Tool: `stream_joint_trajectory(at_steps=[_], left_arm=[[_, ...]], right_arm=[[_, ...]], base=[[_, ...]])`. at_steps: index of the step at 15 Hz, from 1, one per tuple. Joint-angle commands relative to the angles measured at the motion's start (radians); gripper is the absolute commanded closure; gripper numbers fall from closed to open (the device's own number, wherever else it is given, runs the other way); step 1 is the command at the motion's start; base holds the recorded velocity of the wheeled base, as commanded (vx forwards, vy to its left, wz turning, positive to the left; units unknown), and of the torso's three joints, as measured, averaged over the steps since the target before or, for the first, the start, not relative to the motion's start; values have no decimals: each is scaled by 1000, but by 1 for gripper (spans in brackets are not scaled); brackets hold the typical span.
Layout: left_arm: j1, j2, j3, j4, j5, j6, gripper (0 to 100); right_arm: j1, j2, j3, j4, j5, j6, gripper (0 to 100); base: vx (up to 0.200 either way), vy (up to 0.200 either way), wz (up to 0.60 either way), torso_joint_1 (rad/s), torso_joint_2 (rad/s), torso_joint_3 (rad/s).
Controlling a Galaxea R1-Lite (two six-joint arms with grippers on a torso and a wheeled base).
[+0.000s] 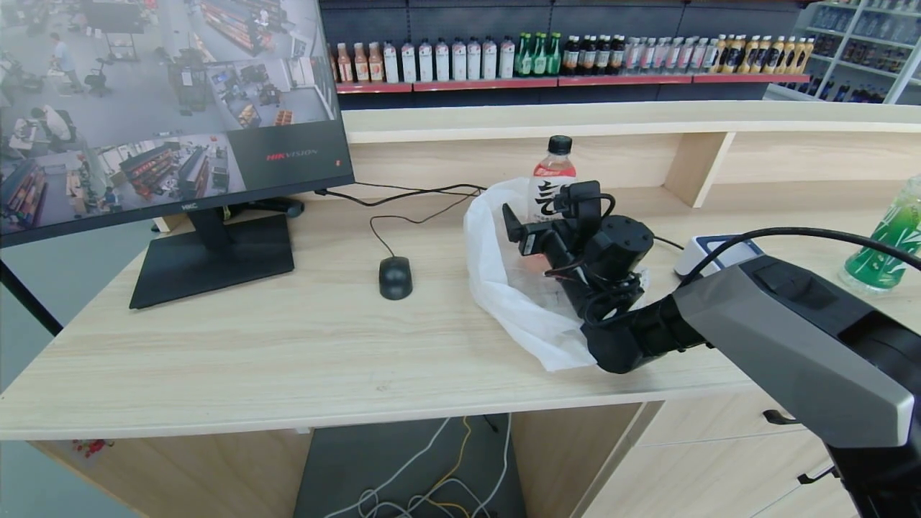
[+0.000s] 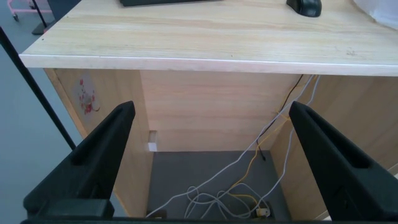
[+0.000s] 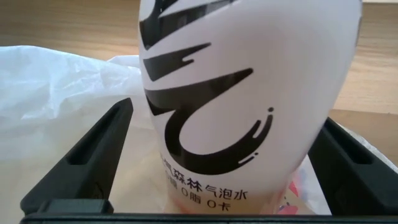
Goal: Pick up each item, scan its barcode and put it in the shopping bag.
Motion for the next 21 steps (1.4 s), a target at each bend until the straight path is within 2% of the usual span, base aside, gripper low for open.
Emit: stream_joint_trajectory(at_steps=[1,7,18,21], left_arm=[[0,0,1,0,0,0,0],[0,0,0,0,0,0,0],[0,0,1,0,0,-3,0],[0,0,0,0,0,-3,0]], right_arm=[[0,-1,0,-5,1,4,0],[-6,-12,34,-49,1,4,0],[31,-150,38,-39,4,0,0],[52,-200,83,-39,2,0,0]], base=[[0,0,0,0,0,0],[0,0,0,0,0,0],[0,0,0,0,0,0],[0,0,0,0,0,0]])
